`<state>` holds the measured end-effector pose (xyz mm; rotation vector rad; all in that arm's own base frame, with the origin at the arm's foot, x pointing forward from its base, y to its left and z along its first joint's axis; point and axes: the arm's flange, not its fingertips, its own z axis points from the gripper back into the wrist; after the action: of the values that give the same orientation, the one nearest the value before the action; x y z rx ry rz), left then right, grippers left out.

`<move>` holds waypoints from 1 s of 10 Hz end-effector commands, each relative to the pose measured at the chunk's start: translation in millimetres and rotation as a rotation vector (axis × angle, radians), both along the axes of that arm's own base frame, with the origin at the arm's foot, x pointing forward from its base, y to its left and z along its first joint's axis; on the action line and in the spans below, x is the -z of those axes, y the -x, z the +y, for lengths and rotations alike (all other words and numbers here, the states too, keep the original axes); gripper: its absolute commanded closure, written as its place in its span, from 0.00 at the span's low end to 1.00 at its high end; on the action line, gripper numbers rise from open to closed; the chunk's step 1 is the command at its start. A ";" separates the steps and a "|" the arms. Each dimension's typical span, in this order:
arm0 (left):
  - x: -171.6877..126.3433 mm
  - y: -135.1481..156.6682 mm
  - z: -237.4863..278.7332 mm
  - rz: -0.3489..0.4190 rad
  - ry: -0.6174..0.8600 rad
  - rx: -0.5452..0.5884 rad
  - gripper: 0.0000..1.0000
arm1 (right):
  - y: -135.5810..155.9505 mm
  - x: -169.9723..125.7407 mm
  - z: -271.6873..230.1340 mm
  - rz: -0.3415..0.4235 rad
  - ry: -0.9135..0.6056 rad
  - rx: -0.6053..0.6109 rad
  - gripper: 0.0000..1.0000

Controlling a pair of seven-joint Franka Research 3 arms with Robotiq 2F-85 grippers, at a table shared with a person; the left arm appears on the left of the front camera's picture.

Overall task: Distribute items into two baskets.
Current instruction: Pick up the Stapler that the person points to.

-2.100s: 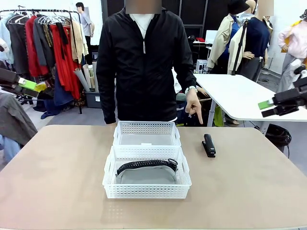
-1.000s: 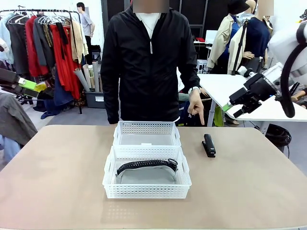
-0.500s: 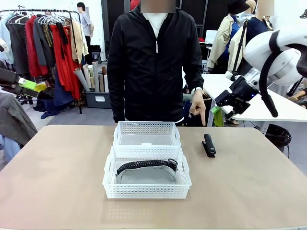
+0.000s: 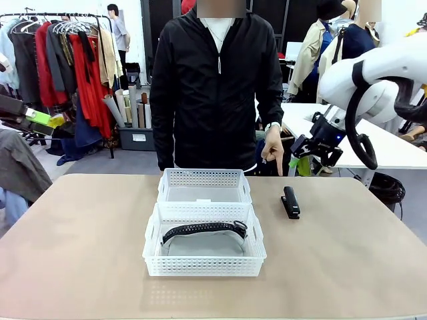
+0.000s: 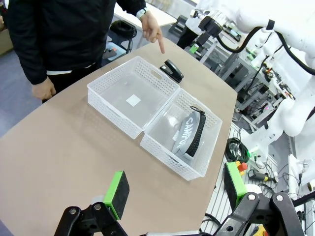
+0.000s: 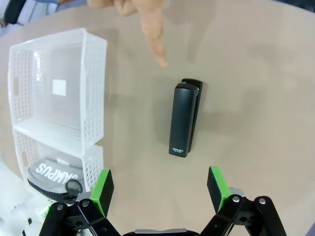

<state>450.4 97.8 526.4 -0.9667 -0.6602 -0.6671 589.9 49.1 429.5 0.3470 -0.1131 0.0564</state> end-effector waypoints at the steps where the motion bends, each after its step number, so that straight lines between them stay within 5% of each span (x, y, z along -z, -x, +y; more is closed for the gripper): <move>1: -0.9 0.6 0.3 -0.003 -0.001 -0.003 0.00 | -8.8 -0.6 13.1 0.025 0.080 0.071 0.00; 10: -0.9 0.6 0.3 -0.003 -0.001 -0.003 0.00 | -16.9 39.9 37.7 -0.040 0.268 0.150 0.00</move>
<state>450.4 97.9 526.5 -0.9667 -0.6603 -0.6671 605.9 79.5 392.8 0.1142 -0.1408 -0.0369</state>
